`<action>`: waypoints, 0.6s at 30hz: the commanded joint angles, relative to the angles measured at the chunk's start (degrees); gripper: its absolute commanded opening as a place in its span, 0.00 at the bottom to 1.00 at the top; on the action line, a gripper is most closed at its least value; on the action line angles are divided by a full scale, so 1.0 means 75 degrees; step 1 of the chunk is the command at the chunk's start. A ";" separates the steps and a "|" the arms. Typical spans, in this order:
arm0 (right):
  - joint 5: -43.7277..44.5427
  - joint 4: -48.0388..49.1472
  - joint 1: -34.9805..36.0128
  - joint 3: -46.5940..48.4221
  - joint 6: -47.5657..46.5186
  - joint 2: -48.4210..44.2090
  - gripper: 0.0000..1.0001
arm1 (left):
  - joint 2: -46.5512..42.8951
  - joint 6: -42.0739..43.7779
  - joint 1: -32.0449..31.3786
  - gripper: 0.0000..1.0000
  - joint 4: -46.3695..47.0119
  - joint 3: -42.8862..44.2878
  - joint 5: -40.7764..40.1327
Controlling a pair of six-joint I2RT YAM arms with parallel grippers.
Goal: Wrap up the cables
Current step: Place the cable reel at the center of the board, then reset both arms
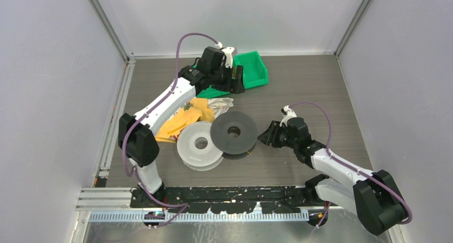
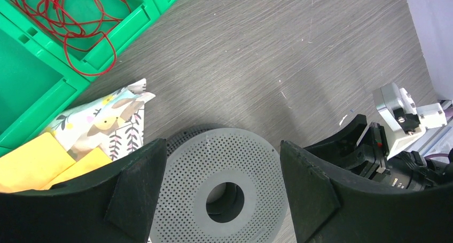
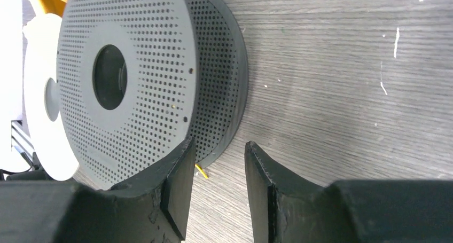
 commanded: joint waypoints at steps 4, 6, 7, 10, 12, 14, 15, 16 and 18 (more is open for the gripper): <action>0.0639 -0.0477 0.0003 0.0260 0.0129 0.0030 0.45 | -0.0018 0.0002 -0.0010 0.78 0.0150 0.0000 0.0144; 0.0990 -0.0975 -0.0005 0.0426 0.0168 -0.0047 0.45 | -0.0059 0.0002 -0.0004 0.78 0.0105 0.0040 0.0135; 0.1294 -0.1470 -0.0005 0.0579 0.0167 -0.0185 0.45 | -0.0124 0.0007 -0.0009 0.78 0.0101 0.0047 0.0135; 0.2806 -0.2983 0.0000 0.1136 0.0274 -0.0653 0.52 | -0.0460 0.0073 -0.0006 0.78 0.0085 0.0067 0.0082; 0.3768 -0.3967 0.0001 0.1575 0.0328 -0.1011 0.59 | -0.0719 0.0170 -0.0013 0.78 -0.0026 0.0151 -0.0054; 0.4752 -0.4804 -0.0010 0.2120 0.0413 -0.1341 0.70 | -0.1052 0.0285 -0.0012 0.79 -0.0177 0.0212 -0.0192; 0.5256 -0.5123 -0.0006 0.2432 0.0484 -0.1457 0.82 | -0.1216 0.0328 -0.0011 0.79 -0.0277 0.0237 -0.0294; 0.5744 -0.5447 0.0001 0.2769 0.0566 -0.1497 0.97 | -0.1373 0.0375 -0.0008 0.79 -0.0372 0.0246 -0.0413; 0.6519 -0.6046 0.0001 0.3580 0.0489 -0.1399 1.00 | -0.1724 0.0441 -0.0009 0.80 -0.0598 0.0210 -0.0674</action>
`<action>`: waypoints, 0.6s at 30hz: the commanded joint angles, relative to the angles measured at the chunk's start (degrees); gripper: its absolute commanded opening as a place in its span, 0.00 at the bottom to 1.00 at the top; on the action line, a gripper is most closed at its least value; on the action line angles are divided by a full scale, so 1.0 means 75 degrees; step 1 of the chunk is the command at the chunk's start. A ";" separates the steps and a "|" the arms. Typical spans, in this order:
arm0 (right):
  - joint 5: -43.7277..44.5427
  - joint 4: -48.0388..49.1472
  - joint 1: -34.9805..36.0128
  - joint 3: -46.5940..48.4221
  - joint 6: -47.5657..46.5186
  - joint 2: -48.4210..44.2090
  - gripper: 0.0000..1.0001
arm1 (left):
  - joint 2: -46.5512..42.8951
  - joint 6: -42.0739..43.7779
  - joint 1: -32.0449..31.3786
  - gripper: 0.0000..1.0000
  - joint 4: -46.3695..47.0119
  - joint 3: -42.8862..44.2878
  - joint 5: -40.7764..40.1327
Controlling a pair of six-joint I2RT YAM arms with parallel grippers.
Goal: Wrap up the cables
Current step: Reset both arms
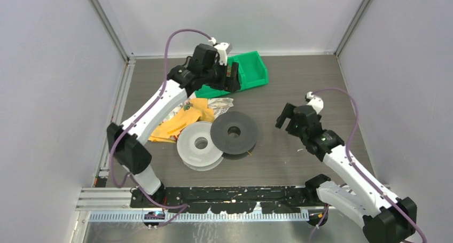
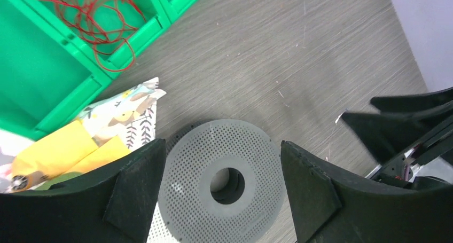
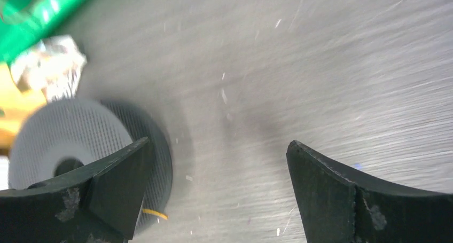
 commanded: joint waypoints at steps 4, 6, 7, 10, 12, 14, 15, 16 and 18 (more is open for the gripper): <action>0.3250 -0.2541 -0.0004 0.3145 -0.0909 0.0649 1.00 | -0.1870 0.0334 -0.0003 0.81 -0.0922 -0.0027 -0.1216; 0.3825 -0.3023 -0.0006 0.3895 -0.1132 0.1087 0.99 | -0.2393 0.0335 -0.0008 0.81 -0.1210 -0.0245 -0.1666; 0.4238 -0.3202 0.0001 0.4210 -0.1131 0.1260 1.00 | -0.2647 0.0329 -0.0012 0.81 -0.1318 -0.0412 -0.1901; 0.5546 -0.3554 -0.0001 0.4732 -0.0836 0.1685 1.00 | -0.3525 0.0230 -0.0004 0.83 -0.1404 -0.1192 -0.2637; 0.5773 -0.3571 -0.0006 0.4753 -0.0886 0.1875 1.00 | -0.4141 0.0100 -0.0011 0.84 -0.1297 -0.1887 -0.3183; 0.5795 -0.3586 -0.0008 0.4654 -0.0881 0.2004 1.00 | -0.4728 -0.0116 -0.0014 0.89 -0.1151 -0.2712 -0.3744; 0.5777 -0.3620 0.0000 0.4575 -0.0802 0.2044 1.00 | -0.5004 -0.0173 -0.0014 0.90 -0.1068 -0.3050 -0.3898; 0.5739 -0.3633 -0.0006 0.4492 -0.0706 0.2070 1.00 | -0.5245 -0.0220 -0.0003 0.90 -0.0980 -0.3337 -0.3949; 0.5578 -0.3654 -0.0008 0.4346 -0.0518 0.2067 1.00 | -0.5630 -0.0380 0.0003 0.90 -0.0835 -0.3766 -0.4062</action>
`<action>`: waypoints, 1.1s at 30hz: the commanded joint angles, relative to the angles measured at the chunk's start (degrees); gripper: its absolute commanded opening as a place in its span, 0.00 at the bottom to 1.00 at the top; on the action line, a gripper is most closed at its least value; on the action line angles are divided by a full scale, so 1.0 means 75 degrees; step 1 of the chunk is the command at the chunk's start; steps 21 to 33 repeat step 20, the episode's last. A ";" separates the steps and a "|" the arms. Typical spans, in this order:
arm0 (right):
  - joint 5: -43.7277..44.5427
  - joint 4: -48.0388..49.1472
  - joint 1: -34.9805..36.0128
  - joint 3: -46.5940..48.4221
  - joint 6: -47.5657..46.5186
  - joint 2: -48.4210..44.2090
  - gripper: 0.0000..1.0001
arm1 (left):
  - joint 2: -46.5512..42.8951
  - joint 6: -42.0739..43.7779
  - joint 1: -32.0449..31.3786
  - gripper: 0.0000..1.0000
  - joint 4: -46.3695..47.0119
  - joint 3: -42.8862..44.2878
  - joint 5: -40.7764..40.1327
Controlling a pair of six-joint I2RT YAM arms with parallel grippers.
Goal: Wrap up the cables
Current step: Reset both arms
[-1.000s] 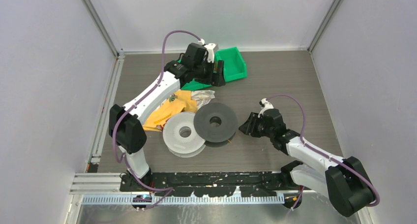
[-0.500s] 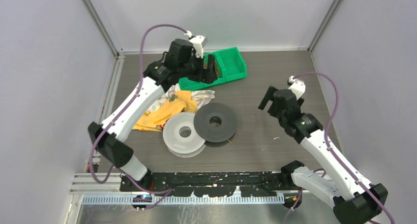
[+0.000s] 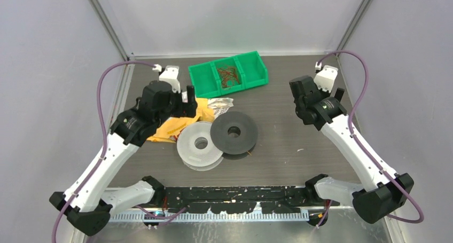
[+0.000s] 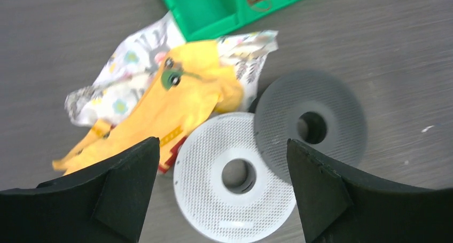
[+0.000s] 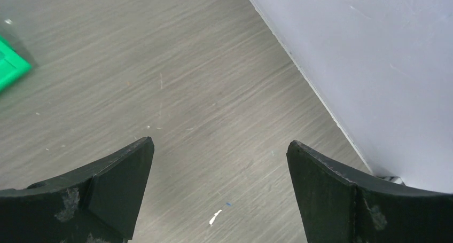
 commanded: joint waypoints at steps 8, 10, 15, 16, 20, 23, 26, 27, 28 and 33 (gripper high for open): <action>0.0118 -0.0236 -0.0007 -0.0450 0.0645 -0.0146 1.00 | -0.0845 -0.0496 -0.0012 0.90 0.0213 -0.0984 -0.1200; 0.0119 -0.0230 -0.0004 -0.0466 0.0691 -0.0171 1.00 | -0.0805 -0.0496 -0.0011 0.90 0.0239 -0.0968 -0.1257; 0.0139 -0.0100 0.0000 -0.0510 0.0735 -0.0266 1.00 | -0.0765 -0.0489 -0.0009 0.90 0.0375 -0.0978 -0.1291; 0.0144 -0.0074 -0.0002 -0.0515 0.0740 -0.0278 1.00 | -0.0756 -0.0495 -0.0009 0.90 0.0407 -0.0988 -0.1286; 0.0134 0.0012 -0.0005 -0.0513 0.0826 -0.0251 1.00 | -0.0719 -0.0484 -0.0015 0.90 0.0486 -0.1019 -0.1256; 0.0134 0.0012 -0.0005 -0.0513 0.0826 -0.0251 1.00 | -0.0719 -0.0484 -0.0015 0.90 0.0486 -0.1019 -0.1256; 0.0134 0.0012 -0.0005 -0.0513 0.0826 -0.0251 1.00 | -0.0719 -0.0484 -0.0015 0.90 0.0486 -0.1019 -0.1256; 0.0134 0.0012 -0.0005 -0.0513 0.0826 -0.0251 1.00 | -0.0719 -0.0484 -0.0015 0.90 0.0486 -0.1019 -0.1256; 0.0134 0.0012 -0.0005 -0.0513 0.0826 -0.0251 1.00 | -0.0719 -0.0484 -0.0015 0.90 0.0486 -0.1019 -0.1256; 0.0134 0.0012 -0.0005 -0.0513 0.0826 -0.0251 1.00 | -0.0719 -0.0484 -0.0015 0.90 0.0486 -0.1019 -0.1256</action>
